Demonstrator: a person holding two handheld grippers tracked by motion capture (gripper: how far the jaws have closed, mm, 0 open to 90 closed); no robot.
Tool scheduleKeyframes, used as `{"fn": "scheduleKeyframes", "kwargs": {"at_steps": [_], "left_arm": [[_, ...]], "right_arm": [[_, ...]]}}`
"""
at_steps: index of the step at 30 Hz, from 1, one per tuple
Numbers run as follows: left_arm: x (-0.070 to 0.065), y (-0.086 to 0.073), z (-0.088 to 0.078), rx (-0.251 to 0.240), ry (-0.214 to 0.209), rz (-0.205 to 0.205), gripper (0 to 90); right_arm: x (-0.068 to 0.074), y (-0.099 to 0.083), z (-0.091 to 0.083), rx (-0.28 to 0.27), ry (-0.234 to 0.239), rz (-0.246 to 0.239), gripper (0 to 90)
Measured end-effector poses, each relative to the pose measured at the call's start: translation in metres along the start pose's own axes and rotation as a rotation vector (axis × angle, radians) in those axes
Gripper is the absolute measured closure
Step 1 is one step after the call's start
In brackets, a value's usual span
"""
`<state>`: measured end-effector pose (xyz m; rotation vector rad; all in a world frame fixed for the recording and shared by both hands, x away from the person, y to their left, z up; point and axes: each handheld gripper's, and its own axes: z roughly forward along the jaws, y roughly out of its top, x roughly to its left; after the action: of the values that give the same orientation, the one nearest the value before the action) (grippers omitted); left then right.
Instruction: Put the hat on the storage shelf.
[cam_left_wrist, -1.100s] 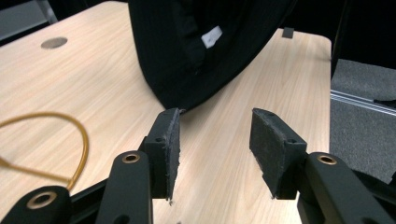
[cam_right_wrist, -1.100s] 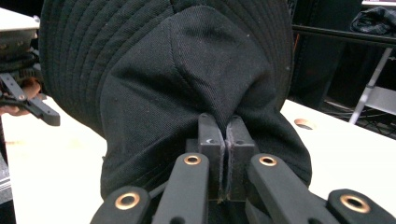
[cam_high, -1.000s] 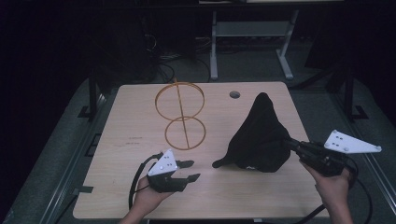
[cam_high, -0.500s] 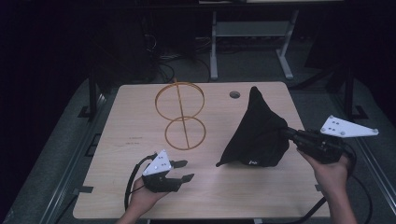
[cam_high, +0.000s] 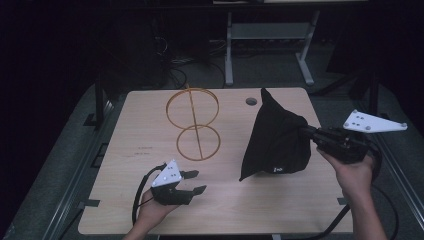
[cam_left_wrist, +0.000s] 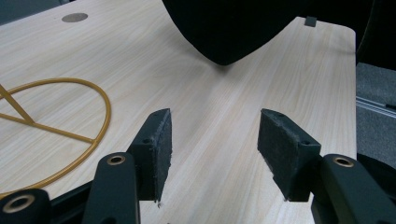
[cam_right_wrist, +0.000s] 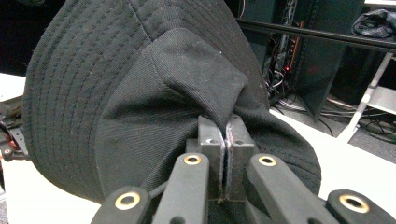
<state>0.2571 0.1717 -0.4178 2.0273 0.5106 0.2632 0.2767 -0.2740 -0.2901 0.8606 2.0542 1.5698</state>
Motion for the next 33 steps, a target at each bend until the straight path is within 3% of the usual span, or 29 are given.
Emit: {"fn": "scheduleKeyframes", "kwargs": {"at_steps": [13,33], "left_arm": [[0.003,-0.002,0.004,0.017,0.001,0.018,42.5],[0.006,-0.004,0.001,0.011,-0.001,0.01,41.1]], "right_arm": [[-0.002,0.03,0.009,0.011,0.011,0.01,88.1],[-0.009,0.067,0.032,-0.004,0.033,0.047,88.1]]}}
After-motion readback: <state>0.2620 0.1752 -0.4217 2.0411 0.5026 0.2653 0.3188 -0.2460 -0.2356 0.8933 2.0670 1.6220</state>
